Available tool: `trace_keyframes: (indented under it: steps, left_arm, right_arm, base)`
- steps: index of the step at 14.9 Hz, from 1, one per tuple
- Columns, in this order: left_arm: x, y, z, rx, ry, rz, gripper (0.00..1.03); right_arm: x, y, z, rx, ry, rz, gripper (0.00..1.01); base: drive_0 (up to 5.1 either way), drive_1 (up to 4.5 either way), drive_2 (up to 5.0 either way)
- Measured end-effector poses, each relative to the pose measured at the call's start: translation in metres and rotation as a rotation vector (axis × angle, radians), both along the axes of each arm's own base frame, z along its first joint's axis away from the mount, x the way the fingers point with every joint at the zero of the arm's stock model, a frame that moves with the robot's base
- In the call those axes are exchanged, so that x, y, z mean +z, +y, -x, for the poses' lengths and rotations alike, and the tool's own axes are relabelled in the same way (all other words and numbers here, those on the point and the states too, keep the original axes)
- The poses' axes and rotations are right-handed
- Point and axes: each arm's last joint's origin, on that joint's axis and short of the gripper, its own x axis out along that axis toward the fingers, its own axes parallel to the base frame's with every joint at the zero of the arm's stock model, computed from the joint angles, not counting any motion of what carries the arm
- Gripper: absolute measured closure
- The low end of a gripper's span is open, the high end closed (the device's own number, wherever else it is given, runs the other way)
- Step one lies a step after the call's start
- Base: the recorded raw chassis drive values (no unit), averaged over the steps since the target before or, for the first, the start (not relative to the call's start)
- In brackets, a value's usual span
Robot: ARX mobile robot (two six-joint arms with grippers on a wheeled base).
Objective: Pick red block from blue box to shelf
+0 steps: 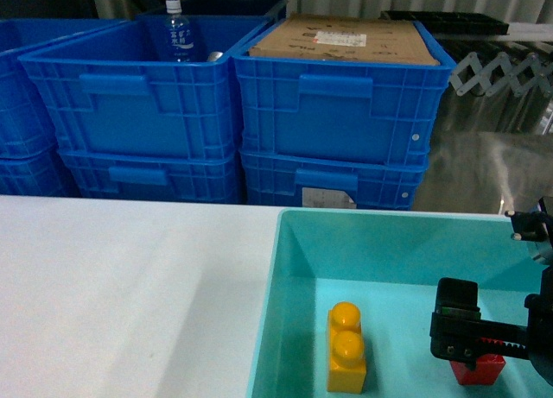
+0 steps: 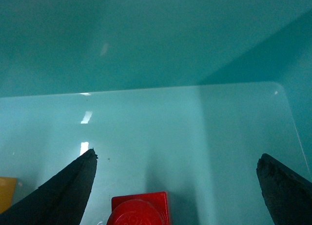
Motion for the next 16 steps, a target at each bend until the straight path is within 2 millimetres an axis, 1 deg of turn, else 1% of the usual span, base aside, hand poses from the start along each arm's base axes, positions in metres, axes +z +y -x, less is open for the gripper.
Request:
trace_keyframes:
  steps: [2,4,6,9,16]
  left_arm:
    - [0.0,0.0,0.0,0.0,0.0,0.0,0.05]
    - [0.0,0.0,0.0,0.0,0.0,0.0,0.05]
    - [0.0,0.0,0.0,0.0,0.0,0.0,0.05]
    - [0.0,0.0,0.0,0.0,0.0,0.0,0.05]
    - [0.0,0.0,0.0,0.0,0.0,0.0,0.05]
  right_arm:
    - [-0.001,0.003,0.001,0.011,0.004,0.001,0.03]
    - [-0.004,0.01,0.004,0.039,0.013,0.007,0.03]
    - [-0.011,0.014,0.006,0.049,0.035,0.028,0.03]
    - [-0.017,0.013,0.006,0.043,0.033,0.055,0.03]
    - [-0.024,0.01,0.005,0.041,0.039,0.074,0.03]
  base:
    - [0.0,0.0,0.0]
    - [0.0,0.0,0.0]
    - [0.0,0.0,0.0]
    - [0.0,0.0,0.0]
    - [0.0,0.0,0.0]
